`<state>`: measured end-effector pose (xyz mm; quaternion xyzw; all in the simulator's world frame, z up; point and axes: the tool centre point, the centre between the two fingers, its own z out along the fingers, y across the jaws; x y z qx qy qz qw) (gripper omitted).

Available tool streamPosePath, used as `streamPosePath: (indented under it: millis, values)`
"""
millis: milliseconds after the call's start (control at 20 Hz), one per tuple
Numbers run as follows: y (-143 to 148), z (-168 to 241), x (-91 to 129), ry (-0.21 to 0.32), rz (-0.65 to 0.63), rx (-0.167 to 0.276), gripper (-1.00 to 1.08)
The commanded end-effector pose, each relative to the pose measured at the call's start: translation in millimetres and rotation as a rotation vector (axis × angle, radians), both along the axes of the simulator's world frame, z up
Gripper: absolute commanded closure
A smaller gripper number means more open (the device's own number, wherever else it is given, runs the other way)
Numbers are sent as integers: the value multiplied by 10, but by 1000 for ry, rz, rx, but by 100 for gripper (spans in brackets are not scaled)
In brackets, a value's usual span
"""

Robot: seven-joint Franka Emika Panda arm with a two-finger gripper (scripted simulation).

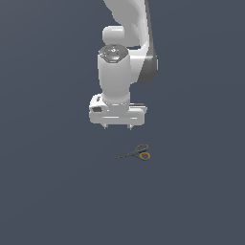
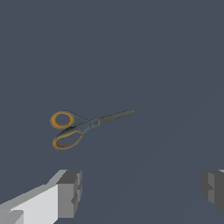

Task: Pick up the object and move it to a goal position.

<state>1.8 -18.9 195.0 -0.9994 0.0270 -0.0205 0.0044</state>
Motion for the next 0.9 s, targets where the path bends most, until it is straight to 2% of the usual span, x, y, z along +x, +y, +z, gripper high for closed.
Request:
streamPosePath:
  millis: [0,500,850]
  values:
    - [0,0,0,0,0,0,-92]
    - [111,-65,-74,46,23,-1,-92]
    - [115,-72,-72,47,16,0,-92]
